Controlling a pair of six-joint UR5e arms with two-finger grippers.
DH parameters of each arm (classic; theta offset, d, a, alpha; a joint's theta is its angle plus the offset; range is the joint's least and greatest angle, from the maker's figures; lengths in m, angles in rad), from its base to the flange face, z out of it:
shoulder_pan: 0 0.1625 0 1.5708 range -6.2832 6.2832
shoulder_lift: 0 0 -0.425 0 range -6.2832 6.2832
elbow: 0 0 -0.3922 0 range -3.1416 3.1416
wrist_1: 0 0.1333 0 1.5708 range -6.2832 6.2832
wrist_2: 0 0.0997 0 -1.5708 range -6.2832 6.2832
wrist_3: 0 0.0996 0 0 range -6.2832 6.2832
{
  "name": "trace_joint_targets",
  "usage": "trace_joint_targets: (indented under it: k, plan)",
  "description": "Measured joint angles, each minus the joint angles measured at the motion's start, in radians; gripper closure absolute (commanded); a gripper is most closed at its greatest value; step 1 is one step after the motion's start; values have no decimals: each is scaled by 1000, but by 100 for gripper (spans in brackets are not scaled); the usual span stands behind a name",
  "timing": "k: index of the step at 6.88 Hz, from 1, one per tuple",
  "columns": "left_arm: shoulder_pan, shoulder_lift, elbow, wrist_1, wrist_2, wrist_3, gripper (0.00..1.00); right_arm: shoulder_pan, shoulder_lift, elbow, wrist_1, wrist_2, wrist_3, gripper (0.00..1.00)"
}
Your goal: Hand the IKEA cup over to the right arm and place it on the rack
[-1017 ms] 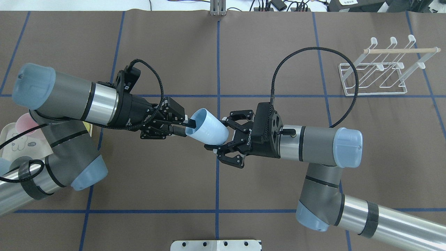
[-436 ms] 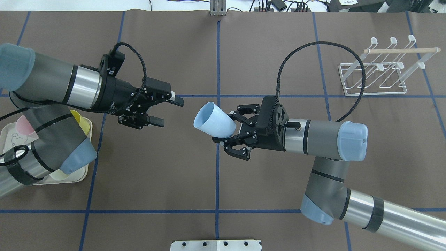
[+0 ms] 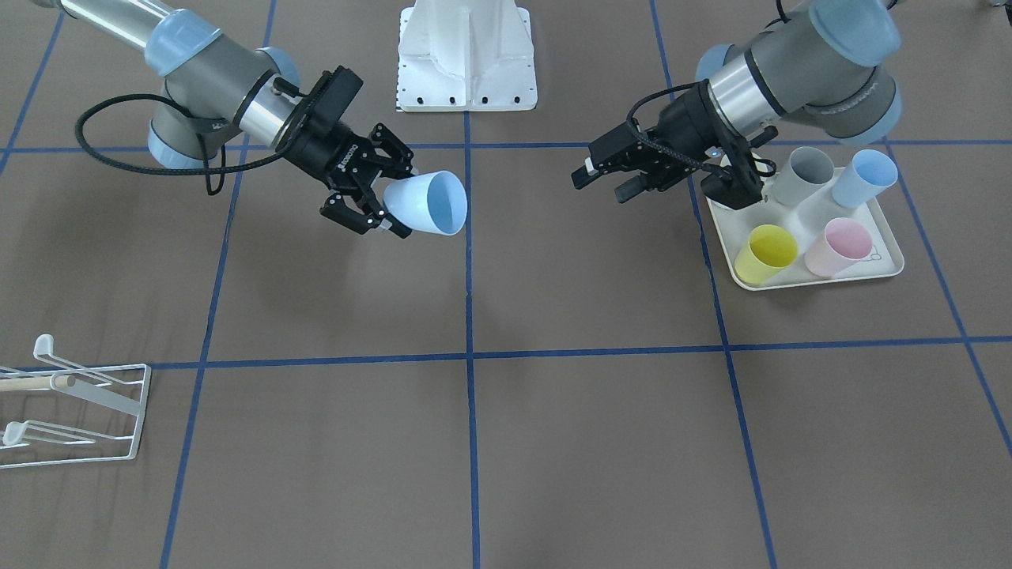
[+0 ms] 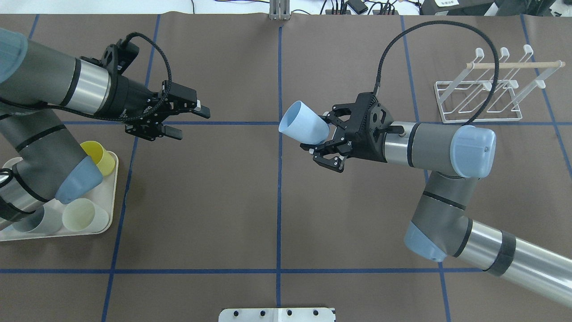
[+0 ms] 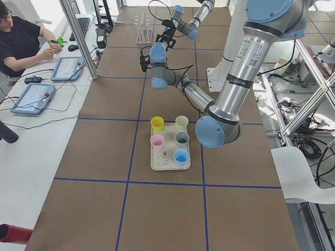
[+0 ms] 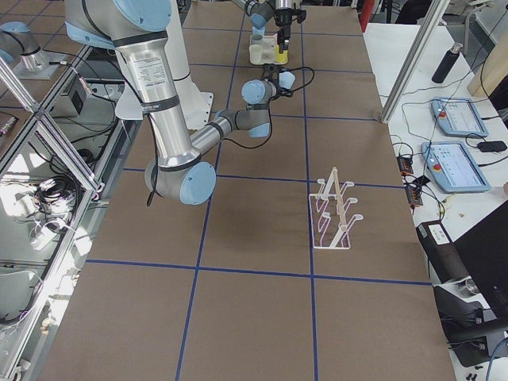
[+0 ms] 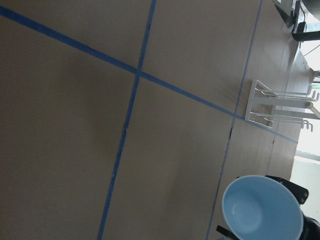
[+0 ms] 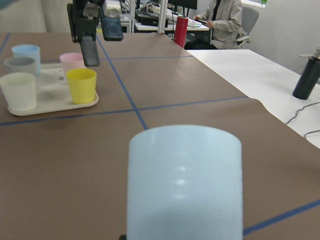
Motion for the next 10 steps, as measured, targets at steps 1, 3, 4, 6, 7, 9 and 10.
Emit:
trace_joint_targets:
  k: [1, 3, 4, 6, 7, 9, 10]
  plan:
    - [-45, 4, -32, 163, 4, 174, 0, 50, -18, 22, -91, 0, -92, 88]
    - [-164, 41, -147, 531, 45, 604, 0, 172, -53, 90, -347, -1, -378, 91]
    - [-220, 82, -200, 667, 79, 803, 0, 238, -59, 128, -484, -2, -546, 96]
    - [-332, 191, -240, 756, 101, 1100, 0, 397, -55, 168, -702, -15, -982, 98]
    - [-363, 228, -244, 762, 98, 1170, 0, 470, -47, 170, -782, -50, -1257, 98]
    - [-380, 252, -245, 763, 95, 1204, 0, 526, -22, 150, -875, -196, -1680, 89]
    - [-381, 256, -245, 762, 94, 1206, 0, 531, 1, 111, -891, -251, -1807, 90]
